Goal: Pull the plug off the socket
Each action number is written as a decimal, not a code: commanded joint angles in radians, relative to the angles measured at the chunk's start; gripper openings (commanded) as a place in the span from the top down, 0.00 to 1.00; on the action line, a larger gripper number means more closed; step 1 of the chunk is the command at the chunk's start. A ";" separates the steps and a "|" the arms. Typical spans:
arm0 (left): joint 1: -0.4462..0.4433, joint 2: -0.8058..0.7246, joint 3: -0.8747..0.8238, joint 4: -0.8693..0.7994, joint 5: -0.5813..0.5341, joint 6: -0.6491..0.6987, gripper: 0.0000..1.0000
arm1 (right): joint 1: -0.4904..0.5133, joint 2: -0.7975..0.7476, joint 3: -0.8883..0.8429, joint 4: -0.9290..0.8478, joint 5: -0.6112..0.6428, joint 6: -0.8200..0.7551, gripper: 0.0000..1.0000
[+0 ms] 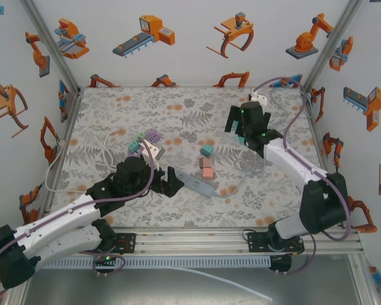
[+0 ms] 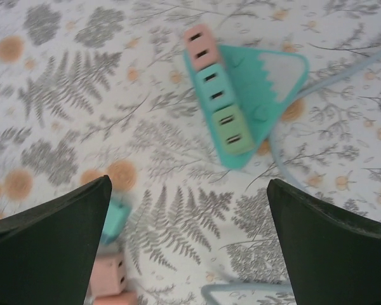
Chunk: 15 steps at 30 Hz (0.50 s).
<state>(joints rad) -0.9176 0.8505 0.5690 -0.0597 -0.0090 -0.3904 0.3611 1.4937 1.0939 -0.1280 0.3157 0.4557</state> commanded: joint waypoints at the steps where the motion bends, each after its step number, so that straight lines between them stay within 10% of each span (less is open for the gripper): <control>1: -0.009 -0.027 -0.019 0.020 -0.017 -0.022 0.03 | -0.114 0.118 0.130 -0.147 -0.040 0.106 0.02; 7: -0.010 -0.065 -0.045 0.019 -0.028 -0.041 0.03 | -0.265 0.291 0.207 -0.103 -0.221 0.366 0.11; 15: -0.013 -0.126 -0.067 -0.007 -0.053 -0.051 0.03 | -0.278 0.453 0.305 -0.113 -0.264 0.313 0.27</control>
<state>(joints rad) -0.9234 0.7486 0.5076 -0.0654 -0.0418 -0.4282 0.0765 1.9251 1.3487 -0.2241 0.0883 0.7631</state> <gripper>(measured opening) 0.971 0.740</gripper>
